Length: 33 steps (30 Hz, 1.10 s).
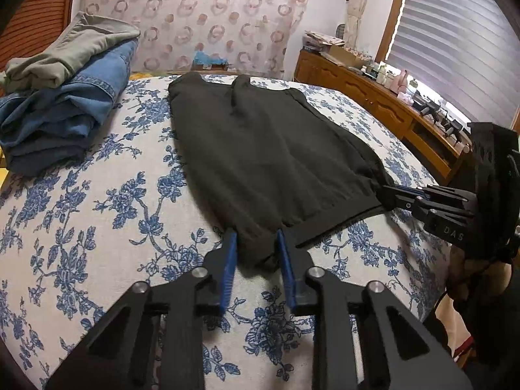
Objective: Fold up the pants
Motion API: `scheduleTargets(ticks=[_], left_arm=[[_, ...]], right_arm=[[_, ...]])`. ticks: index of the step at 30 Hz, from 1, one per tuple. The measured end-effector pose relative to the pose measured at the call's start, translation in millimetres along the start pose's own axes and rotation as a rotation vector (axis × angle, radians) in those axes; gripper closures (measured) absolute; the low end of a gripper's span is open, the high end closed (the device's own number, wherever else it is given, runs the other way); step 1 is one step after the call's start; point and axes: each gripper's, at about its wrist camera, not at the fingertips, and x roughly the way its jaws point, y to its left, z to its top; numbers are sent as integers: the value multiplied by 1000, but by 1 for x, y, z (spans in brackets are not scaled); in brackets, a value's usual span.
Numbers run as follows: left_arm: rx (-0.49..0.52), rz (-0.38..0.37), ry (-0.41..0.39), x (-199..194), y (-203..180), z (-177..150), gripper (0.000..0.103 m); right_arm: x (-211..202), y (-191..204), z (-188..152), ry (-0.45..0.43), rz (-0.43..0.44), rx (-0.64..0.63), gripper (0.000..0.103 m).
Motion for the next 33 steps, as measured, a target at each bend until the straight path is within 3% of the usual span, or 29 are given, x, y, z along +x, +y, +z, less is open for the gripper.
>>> scheduleTargets(ticks=[2,8,21,33], left_arm=[[1,-9,-19,-2,0,-1,90],[-14,-49,-57,-13,1,1,92],[37,-93,-138,-68,-7,5,93],[83,-90,-91,-85,-12,-28,93]], right_arm=[[0,1,0,0,-4,-7,95],[0,11,1,-1,-57,-68,95],[-46,26,-1,-47,54,-28,97],[-72,41,-33,-35,117,0,97]])
